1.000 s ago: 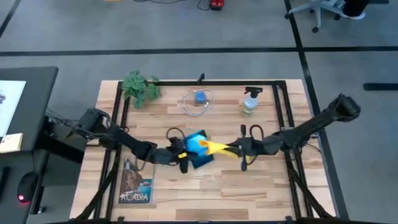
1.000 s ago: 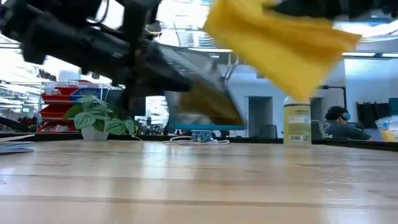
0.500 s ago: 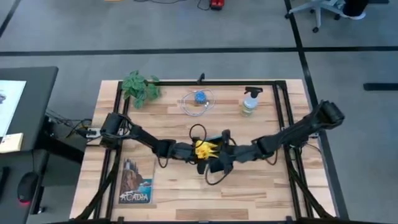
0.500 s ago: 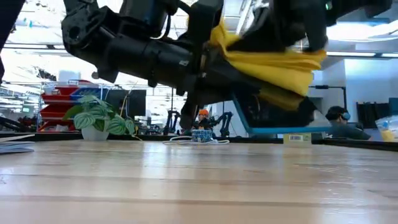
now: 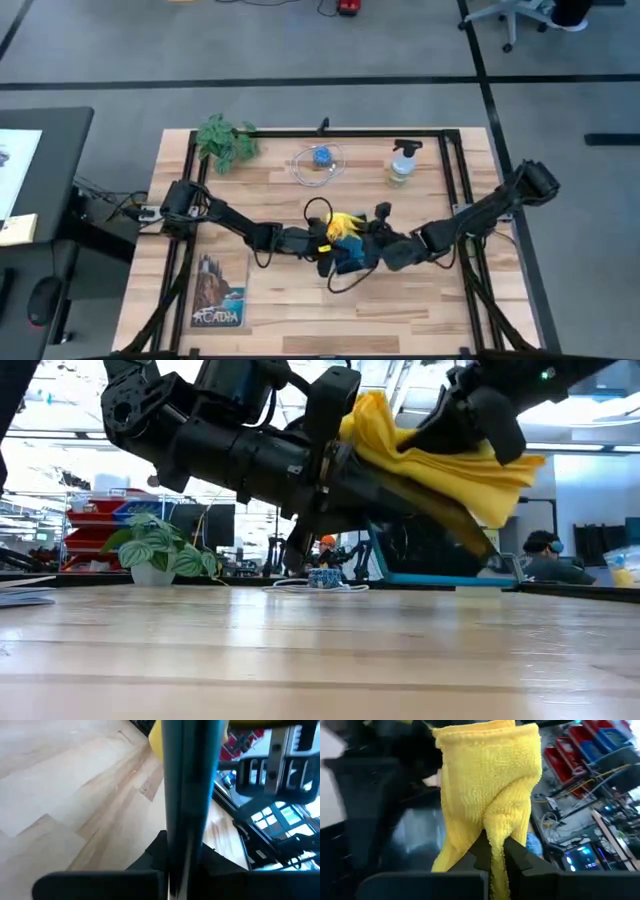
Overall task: Apply microfiber cloth
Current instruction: Wipe the tablet with the yellow microfiber cloth
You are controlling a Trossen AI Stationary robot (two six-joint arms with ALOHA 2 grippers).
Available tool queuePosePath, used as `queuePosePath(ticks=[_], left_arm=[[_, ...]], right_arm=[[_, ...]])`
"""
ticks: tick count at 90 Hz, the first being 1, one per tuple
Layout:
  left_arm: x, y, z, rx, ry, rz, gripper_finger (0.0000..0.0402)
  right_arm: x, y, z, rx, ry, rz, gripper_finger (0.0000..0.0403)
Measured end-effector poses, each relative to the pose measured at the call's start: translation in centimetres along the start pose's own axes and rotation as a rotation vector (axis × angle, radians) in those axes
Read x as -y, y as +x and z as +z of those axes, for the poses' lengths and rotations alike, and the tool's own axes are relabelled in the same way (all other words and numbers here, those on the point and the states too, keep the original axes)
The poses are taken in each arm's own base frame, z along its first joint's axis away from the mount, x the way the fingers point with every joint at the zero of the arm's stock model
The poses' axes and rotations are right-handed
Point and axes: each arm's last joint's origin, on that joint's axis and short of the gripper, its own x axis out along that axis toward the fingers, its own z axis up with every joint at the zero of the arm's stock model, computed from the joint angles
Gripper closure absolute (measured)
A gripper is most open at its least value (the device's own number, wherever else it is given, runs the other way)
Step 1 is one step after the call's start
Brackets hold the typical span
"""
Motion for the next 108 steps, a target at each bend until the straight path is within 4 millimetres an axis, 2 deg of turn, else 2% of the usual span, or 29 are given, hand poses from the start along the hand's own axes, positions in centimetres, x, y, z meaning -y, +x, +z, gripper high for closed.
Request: queuePosePath(ticks=[23,28,39,47,57,76,91,101,108], left_arm=[[-0.1,0.0,-0.1,-0.007,0.024,0.011,0.0393],[-0.2,0.0,-0.1,0.002,0.024,0.017,0.0393],[-0.2,0.0,0.2,0.044,0.019,0.039,0.0393],[-0.1,0.0,0.2,0.046,0.015,0.034,0.0393],[-0.2,0.0,-0.1,0.022,0.023,0.038,0.0393],[-0.1,0.0,-0.1,0.025,0.036,0.037,0.0393],[-0.2,0.0,0.2,0.058,0.036,0.059,0.0393],[-0.2,0.0,0.2,0.06,0.035,0.059,0.0393],[-0.1,0.0,0.2,0.062,0.035,0.059,0.0393]], right_arm=[[-2.3,-0.7,-1.4,-0.066,-0.068,0.283,0.0403],[-2.3,-1.0,-1.7,-0.093,-0.062,0.25,0.0403],[-1.6,-1.4,-1.9,-0.119,0.011,0.043,0.0403],[-1.3,-1.5,-1.7,-0.11,0.107,0.018,0.0403],[-2.0,-1.5,-1.9,-0.123,0.134,0.131,0.0403],[-4.4,-2.1,-3.0,-0.203,0.067,0.349,0.0403],[-4.3,-3.1,-4.3,-0.271,0.175,0.151,0.0403],[-4.3,-3.7,-4.5,-0.233,0.248,0.033,0.0403],[-4.5,-4.0,-4.3,-0.201,0.268,0.011,0.0403]])
